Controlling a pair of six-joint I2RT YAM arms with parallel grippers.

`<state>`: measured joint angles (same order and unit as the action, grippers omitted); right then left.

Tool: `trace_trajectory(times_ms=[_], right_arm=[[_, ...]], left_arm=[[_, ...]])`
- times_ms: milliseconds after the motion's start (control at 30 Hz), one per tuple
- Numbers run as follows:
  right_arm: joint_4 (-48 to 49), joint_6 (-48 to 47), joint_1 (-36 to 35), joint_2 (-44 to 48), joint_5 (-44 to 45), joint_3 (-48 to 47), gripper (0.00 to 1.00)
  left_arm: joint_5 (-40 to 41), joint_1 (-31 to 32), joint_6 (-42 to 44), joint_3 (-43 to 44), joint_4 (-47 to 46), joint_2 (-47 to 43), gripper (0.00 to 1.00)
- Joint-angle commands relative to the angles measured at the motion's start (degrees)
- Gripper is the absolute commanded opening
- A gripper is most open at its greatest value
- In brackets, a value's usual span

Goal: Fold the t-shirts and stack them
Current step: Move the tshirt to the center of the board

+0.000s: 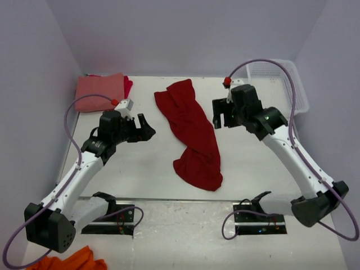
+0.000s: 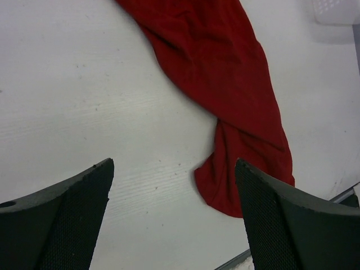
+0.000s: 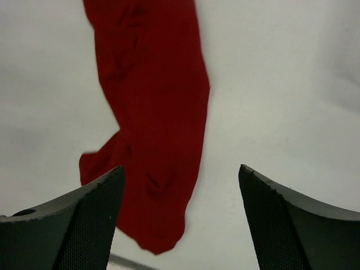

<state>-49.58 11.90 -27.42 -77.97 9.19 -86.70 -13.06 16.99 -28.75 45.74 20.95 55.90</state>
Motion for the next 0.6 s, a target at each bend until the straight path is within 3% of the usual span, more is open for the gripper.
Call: trace_trajectory(times_ms=[0, 133, 300, 567], right_arm=[[4.40, 8.73, -2.98, 5.71, -4.35, 12.14, 0.82], [7.21, 12.27, -9.55, 9.77, -6.99, 20.77, 0.82], [4.41, 17.36, -20.37, 11.09, -5.15, 22.71, 0.78], [2.39, 23.69, -24.43, 19.52, -5.32, 29.56, 0.69]], left_arm=[[-0.66, 0.67, 2.64, 2.16, -5.39, 4.82, 0.89], [0.93, 1.02, 3.35, 9.08, -7.24, 14.30, 0.92], [3.82, 1.20, 6.24, 18.58, -8.12, 28.81, 0.91], [8.31, 1.02, 8.62, 36.43, -4.08, 48.67, 0.86]])
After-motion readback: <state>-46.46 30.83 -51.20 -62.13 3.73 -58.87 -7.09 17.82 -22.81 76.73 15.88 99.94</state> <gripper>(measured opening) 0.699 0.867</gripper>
